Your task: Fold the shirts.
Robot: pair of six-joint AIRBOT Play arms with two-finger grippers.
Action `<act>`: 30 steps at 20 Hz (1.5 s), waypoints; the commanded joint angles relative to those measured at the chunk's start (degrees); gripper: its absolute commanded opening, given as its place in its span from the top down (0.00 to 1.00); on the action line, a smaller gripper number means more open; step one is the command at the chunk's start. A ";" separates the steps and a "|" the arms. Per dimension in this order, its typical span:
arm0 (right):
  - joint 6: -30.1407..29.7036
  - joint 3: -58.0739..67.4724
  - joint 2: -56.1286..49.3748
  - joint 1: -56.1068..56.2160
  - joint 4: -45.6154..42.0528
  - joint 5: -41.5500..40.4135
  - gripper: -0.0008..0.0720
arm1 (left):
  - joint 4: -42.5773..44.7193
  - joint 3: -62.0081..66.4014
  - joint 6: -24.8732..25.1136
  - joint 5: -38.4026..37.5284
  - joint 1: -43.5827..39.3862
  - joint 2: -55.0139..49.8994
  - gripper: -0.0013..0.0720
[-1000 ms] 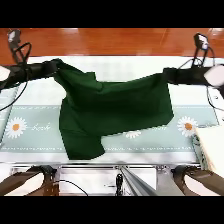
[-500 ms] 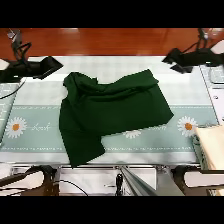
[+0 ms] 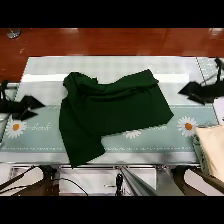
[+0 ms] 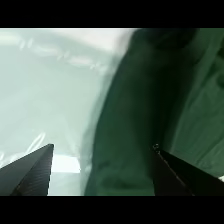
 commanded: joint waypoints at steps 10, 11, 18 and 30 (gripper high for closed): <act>-5.40 -25.24 17.14 -1.29 17.05 -4.07 0.13 | -9.88 -16.83 9.33 0.37 -4.26 -0.74 0.02; -5.40 -25.24 17.16 -1.29 17.42 -4.02 0.13 | -10.88 -16.83 10.19 1.05 -5.75 -1.99 0.02; -4.94 -23.52 17.14 -4.24 16.06 -4.92 0.13 | -18.10 -16.81 16.52 5.73 -11.65 -5.11 0.50; 0.31 -29.24 11.47 -14.91 2.43 -2.91 0.13 | -18.08 -16.50 19.15 2.58 -11.63 -5.09 0.96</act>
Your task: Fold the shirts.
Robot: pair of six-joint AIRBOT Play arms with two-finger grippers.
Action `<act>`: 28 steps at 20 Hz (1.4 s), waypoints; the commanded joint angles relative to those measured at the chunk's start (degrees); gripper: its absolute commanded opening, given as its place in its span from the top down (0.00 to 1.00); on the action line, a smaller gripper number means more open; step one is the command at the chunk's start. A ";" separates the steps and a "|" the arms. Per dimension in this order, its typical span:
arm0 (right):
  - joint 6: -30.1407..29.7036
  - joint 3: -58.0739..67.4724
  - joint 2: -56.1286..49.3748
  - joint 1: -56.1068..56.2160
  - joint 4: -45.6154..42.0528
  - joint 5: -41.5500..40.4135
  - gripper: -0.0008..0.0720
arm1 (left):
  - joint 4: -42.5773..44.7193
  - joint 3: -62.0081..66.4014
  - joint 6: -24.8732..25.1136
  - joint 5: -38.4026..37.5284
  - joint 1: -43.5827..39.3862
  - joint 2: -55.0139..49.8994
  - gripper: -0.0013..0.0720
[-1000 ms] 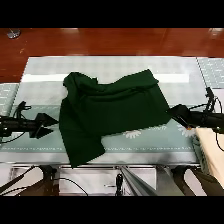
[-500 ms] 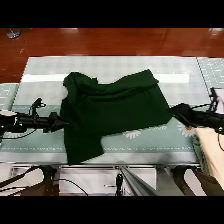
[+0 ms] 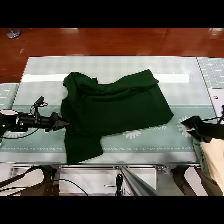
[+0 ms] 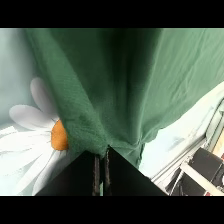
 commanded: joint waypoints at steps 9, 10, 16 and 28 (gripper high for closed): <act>-8.94 9.60 -25.70 6.95 18.75 -1.86 0.13 | -0.13 0.04 0.17 -0.39 -0.02 -0.04 0.96; -9.07 9.64 -27.06 6.95 19.69 -1.97 0.13 | -0.13 0.04 0.17 -0.26 0.00 -0.04 0.96; -10.73 10.58 -29.00 16.15 21.22 -7.19 0.42 | -0.20 0.07 0.17 -0.24 0.00 -0.02 0.96; 1.92 66.27 -14.75 21.88 0.44 9.49 0.96 | -21.49 39.30 -8.59 9.53 0.17 17.97 0.96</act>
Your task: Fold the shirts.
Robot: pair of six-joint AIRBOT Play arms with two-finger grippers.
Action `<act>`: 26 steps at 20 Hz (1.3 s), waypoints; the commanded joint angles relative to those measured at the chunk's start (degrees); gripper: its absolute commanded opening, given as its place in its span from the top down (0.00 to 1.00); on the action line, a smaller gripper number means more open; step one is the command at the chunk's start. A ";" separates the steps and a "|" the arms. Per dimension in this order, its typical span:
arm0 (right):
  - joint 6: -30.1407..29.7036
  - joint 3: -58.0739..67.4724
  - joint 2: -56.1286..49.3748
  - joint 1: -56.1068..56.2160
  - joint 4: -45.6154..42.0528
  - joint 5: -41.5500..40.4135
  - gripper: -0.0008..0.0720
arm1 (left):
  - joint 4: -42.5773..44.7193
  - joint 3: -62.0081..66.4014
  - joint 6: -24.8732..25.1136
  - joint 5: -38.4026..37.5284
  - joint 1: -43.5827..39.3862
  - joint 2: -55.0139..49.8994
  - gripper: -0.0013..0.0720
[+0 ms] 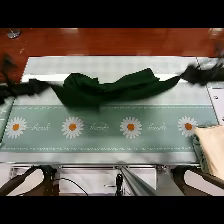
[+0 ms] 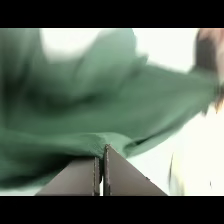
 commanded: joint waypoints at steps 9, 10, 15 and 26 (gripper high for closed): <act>10.10 25.18 34.51 0.44 -23.32 12.66 0.96 | 37.00 39.82 -20.57 8.81 4.48 26.32 0.96; 10.54 25.18 36.63 0.44 -24.85 13.64 0.96 | 41.40 40.50 -21.94 8.76 4.26 28.61 0.96; 11.63 25.18 42.34 0.44 -27.43 20.68 0.96 | 54.47 40.79 -24.13 5.14 -4.24 37.07 0.96; 10.71 8.09 35.91 0.44 -17.33 19.52 0.96 | 57.79 21.70 -29.24 1.77 -10.78 28.63 0.96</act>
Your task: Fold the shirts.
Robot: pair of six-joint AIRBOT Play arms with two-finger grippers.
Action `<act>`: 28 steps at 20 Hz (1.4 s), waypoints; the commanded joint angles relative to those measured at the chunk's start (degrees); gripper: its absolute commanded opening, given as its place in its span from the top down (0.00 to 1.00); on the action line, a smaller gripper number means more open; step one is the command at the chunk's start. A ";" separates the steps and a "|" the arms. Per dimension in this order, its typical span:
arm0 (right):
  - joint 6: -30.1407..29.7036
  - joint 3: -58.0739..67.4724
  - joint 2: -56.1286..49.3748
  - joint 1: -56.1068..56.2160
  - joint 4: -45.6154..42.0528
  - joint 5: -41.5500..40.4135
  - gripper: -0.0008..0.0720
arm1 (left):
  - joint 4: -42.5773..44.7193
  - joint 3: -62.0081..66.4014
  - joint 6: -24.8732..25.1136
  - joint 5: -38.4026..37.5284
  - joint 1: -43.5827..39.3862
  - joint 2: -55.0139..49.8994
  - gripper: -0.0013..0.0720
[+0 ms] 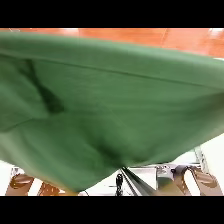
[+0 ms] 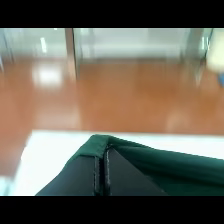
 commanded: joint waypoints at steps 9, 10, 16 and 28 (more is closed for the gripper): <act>-12.55 -24.52 -27.87 0.09 21.66 -32.37 0.96 | -15.15 -13.00 -0.42 16.24 -2.27 -38.49 0.96; -14.67 -23.76 -32.50 0.09 24.33 -34.38 0.96 | -18.08 -13.00 -0.44 18.67 -2.58 -41.86 0.96; -20.28 -14.14 -55.87 0.09 38.07 -40.87 0.96 | -31.01 -5.62 -0.44 22.95 -3.15 -60.28 0.96; -17.05 -6.80 -66.62 -1.66 29.35 -25.86 0.95 | -31.69 -3.13 8.48 3.08 -0.04 -65.59 0.96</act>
